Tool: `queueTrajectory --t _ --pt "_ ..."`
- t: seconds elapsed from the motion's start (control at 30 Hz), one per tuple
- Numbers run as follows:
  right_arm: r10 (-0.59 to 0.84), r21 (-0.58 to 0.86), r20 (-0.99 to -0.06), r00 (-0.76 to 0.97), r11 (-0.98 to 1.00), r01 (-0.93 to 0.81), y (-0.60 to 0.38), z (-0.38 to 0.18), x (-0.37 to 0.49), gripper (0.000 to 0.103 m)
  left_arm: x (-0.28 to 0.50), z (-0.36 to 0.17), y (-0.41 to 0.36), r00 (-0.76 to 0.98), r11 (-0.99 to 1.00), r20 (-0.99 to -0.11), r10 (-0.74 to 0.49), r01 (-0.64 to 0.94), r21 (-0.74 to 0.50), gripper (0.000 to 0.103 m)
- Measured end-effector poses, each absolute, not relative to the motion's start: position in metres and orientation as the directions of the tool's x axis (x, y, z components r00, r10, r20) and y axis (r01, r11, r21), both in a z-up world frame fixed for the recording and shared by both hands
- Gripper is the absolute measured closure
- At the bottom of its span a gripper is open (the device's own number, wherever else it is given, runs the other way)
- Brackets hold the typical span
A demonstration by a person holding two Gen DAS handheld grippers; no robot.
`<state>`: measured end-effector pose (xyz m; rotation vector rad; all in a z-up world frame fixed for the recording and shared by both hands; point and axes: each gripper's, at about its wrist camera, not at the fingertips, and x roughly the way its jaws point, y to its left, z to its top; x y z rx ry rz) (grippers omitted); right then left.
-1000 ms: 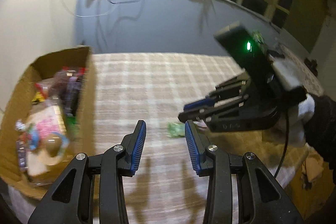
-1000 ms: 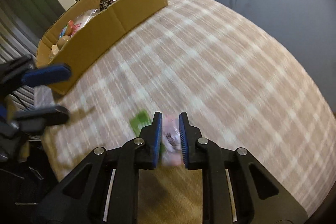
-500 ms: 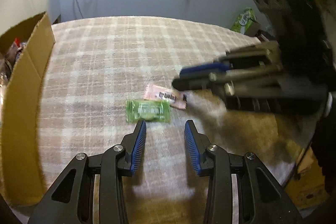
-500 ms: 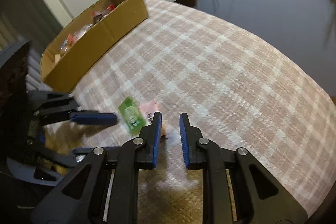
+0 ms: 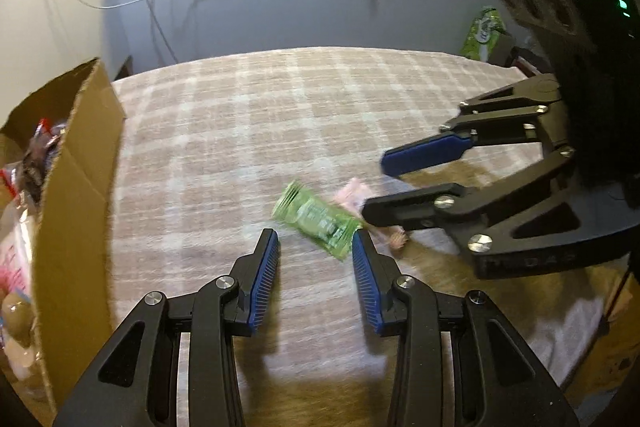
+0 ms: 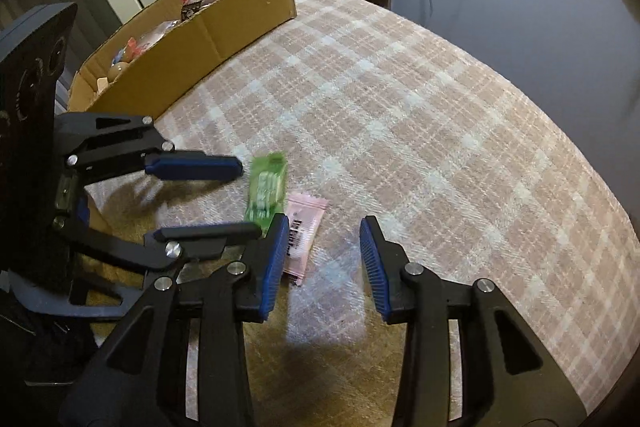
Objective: Organize snacks
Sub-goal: 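Grasp the green mint packet with left gripper while right gripper grasps the pink candy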
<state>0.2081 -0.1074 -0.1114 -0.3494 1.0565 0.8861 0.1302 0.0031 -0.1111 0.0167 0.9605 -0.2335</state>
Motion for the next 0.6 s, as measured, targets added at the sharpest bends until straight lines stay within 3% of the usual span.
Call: queueTrajectory --t 0.2,0.3,0.6 --pt "0.421 0.068 -0.877 0.233 0.587 -0.806 -0.093 -0.112 0.198 0.065 0.126 -0.112 0.018 0.557 0.985 -0.816 -0.155 0.15 -0.085 0.066" --pt "0.395 0.04 -0.88 0.263 0.614 -0.789 -0.098 -0.113 0.203 0.078 0.13 -0.111 0.015 0.556 0.982 -0.814 -0.17 0.161 -0.095 0.066" --pt "0.39 0.043 -0.874 0.291 0.658 -0.752 -0.116 -0.118 0.214 0.083 0.146 -0.113 -0.007 0.558 0.979 -0.81 -0.18 0.179 -0.094 0.058"
